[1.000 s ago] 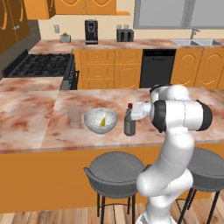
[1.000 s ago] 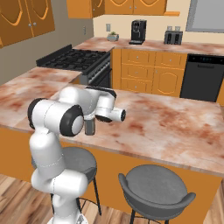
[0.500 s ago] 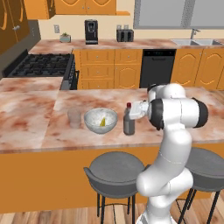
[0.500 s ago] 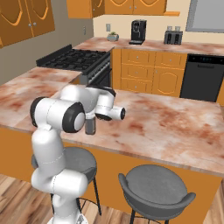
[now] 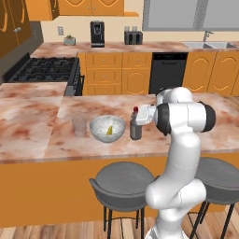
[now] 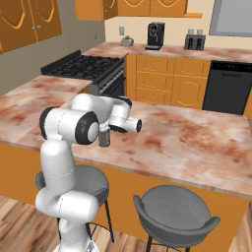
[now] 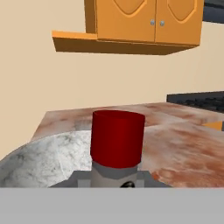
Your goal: There is a bowl on the dining counter. Grab a lemon wedge from the fridge and place it in the bowl. Then get the liquor bottle and glass cup from the cabinet and place them next to the bowl.
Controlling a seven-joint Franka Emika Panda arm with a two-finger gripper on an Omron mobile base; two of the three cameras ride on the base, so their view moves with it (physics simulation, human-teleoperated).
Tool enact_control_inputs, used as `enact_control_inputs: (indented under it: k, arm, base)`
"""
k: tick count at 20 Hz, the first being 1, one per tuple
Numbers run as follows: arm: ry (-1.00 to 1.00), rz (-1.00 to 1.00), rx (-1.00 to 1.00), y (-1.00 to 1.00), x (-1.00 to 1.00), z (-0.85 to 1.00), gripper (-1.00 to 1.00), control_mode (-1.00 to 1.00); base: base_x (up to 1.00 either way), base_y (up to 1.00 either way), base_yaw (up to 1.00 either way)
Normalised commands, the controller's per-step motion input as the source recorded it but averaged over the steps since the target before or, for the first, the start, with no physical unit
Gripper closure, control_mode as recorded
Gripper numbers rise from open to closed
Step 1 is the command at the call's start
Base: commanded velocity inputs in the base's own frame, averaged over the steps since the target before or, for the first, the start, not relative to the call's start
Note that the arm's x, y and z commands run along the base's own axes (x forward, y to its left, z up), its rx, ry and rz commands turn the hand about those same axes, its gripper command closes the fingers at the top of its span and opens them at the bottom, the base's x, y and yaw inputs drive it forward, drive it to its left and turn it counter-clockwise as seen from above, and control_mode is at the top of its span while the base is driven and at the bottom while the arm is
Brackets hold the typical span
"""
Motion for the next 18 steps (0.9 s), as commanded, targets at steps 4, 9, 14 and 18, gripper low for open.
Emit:
enact_control_inputs:
  k: [4,9,14,18]
  arm:
    - [-0.07,0.0,0.0,0.0,0.15,-0.16,-1.0,-1.0]
    - [-0.01,0.0,0.0,0.0,0.07,-0.15,-1.0,-1.0]
    - [-0.01,0.0,0.0,0.0,-0.21,0.12,-1.0,-1.0]
    - [-0.05,0.0,-0.01,0.0,-0.49,0.53,-1.0,-1.0]
  base:
    - [0.0,0.0,0.0]
    - [0.0,0.0,0.0]
    - [0.0,0.0,0.0]
    - [0.0,0.0,0.0]
